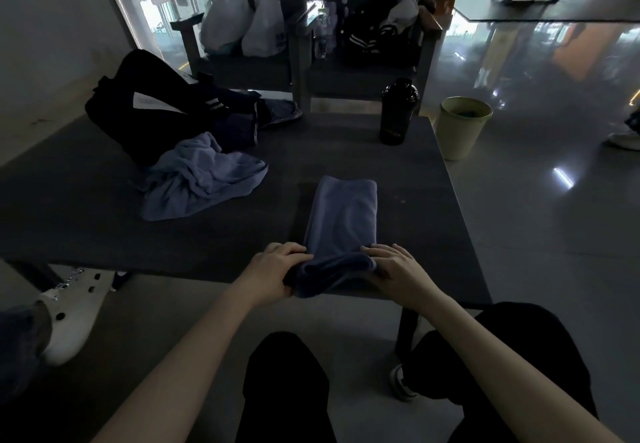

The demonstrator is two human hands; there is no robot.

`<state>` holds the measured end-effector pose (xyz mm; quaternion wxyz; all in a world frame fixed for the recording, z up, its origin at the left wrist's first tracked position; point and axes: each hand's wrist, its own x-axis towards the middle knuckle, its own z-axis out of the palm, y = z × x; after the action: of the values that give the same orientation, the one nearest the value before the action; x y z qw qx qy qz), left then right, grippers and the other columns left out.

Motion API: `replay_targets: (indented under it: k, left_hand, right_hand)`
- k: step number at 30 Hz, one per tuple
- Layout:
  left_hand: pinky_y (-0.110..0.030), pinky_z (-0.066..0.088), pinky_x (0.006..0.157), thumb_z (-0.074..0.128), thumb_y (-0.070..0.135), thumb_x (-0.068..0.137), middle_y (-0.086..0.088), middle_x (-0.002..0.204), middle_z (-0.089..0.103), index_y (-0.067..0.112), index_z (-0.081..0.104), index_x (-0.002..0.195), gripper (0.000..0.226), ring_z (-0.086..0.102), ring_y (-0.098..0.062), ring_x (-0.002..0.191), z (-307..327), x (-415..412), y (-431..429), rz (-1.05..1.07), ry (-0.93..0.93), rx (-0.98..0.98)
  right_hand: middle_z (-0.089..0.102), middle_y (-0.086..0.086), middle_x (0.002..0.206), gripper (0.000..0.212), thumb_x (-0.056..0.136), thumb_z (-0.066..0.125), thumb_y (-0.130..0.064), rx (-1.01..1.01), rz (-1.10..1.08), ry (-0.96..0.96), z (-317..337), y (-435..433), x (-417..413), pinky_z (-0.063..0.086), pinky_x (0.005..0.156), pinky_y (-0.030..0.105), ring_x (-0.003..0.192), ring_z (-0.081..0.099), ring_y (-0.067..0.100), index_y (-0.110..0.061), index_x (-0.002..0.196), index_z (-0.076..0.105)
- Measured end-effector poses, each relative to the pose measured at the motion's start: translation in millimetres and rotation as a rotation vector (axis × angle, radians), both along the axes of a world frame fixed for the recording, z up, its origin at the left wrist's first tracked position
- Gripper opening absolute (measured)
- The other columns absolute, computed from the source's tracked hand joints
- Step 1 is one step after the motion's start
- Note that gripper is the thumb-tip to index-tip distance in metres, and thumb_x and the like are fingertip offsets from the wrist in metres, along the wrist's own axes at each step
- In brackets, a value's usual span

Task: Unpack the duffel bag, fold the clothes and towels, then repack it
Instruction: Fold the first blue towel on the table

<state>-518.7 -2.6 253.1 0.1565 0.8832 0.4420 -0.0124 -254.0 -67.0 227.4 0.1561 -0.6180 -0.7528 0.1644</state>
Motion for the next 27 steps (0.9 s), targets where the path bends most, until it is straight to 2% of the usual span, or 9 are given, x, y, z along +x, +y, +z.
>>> replay_targets:
  k: [3,6,8,10,12,14,18,23,27]
  left_hand:
    - [-0.037,0.033,0.108,0.074,0.028,0.074,0.015,0.147,0.033,0.028,0.041,0.142,0.076,0.027,-0.014,0.133,3,5,7,-0.002,-0.053,-0.044]
    - [-0.035,0.041,0.102,0.075,0.033,0.073,0.01,0.125,0.054,0.024,0.062,0.12,0.049,0.043,-0.013,0.122,1,14,11,0.052,-0.275,-0.151]
    - [-0.036,0.049,0.084,0.068,0.029,0.079,0.001,0.097,0.062,0.017,0.069,0.094,0.019,0.058,-0.018,0.096,5,25,13,0.143,-0.46,-0.182]
    - [-0.031,0.046,0.077,0.059,0.012,0.089,-0.002,0.091,0.06,0.003,0.068,0.097,0.015,0.057,-0.016,0.083,14,35,13,0.271,-0.541,-0.239]
    - [-0.025,0.044,0.073,0.052,0.007,0.093,-0.003,0.091,0.063,0.006,0.066,0.104,0.018,0.059,-0.015,0.082,15,42,17,0.332,-0.548,-0.245]
    - [-0.029,0.047,0.073,0.051,0.007,0.092,-0.006,0.09,0.067,0.009,0.066,0.104,0.019,0.063,-0.022,0.083,15,49,22,0.379,-0.602,-0.239]
    - [-0.022,0.044,0.064,0.052,0.013,0.095,0.002,0.073,0.061,0.014,0.063,0.082,0.017,0.059,-0.015,0.073,18,65,34,0.5,-0.769,-0.294]
    - [-0.023,0.045,0.077,0.057,0.034,0.092,0.004,0.102,0.064,0.026,0.06,0.1,0.012,0.06,-0.013,0.099,21,62,50,0.493,-0.933,-0.655]
    - [-0.025,0.049,0.082,0.068,0.028,0.085,0.003,0.107,0.065,0.021,0.058,0.112,0.03,0.062,-0.011,0.1,9,59,64,0.469,-0.797,-0.592]
  right_hand:
    - [0.061,-0.011,0.078,0.044,0.091,0.035,-0.054,0.017,-0.075,0.122,11,7,0,0.035,0.099,0.038,0.08,0.055,0.008,-0.022,0.078,0.061]
    - [0.052,-0.005,0.059,0.038,0.098,0.045,-0.036,0.009,-0.183,0.215,20,13,-2,0.036,0.074,0.029,0.06,0.051,0.015,-0.015,0.067,0.051]
    - [0.055,-0.008,0.062,0.029,0.097,0.049,-0.032,-0.041,-0.242,0.367,23,16,-2,0.037,0.063,0.026,0.057,0.049,0.007,-0.018,0.072,0.055]
    - [0.061,-0.013,0.074,0.006,0.092,0.06,-0.029,-0.111,-0.222,0.484,23,17,1,0.043,0.064,0.022,0.065,0.055,-0.001,-0.023,0.089,0.059]
    - [0.062,-0.017,0.09,0.031,0.081,0.074,-0.024,-0.121,-0.154,0.454,18,19,6,0.047,0.072,0.015,0.082,0.059,-0.003,-0.025,0.107,0.058]
    - [0.061,-0.014,0.091,0.033,0.077,0.077,-0.019,-0.047,-0.137,0.372,11,23,8,0.044,0.07,0.011,0.082,0.058,0.0,-0.016,0.106,0.062]
    - [0.067,0.0,0.076,0.011,0.088,0.065,-0.018,0.03,-0.295,0.458,7,42,6,0.05,0.061,0.033,0.068,0.064,0.016,-0.008,0.091,0.063]
    - [0.065,-0.002,0.077,0.011,0.095,0.054,-0.025,0.017,-0.422,0.55,19,71,2,0.048,0.065,0.032,0.073,0.063,0.015,-0.016,0.09,0.058]
    - [0.063,0.0,0.08,0.021,0.095,0.05,-0.035,-0.07,-0.55,0.532,18,95,-2,0.042,0.066,0.03,0.079,0.06,0.02,-0.017,0.087,0.056]
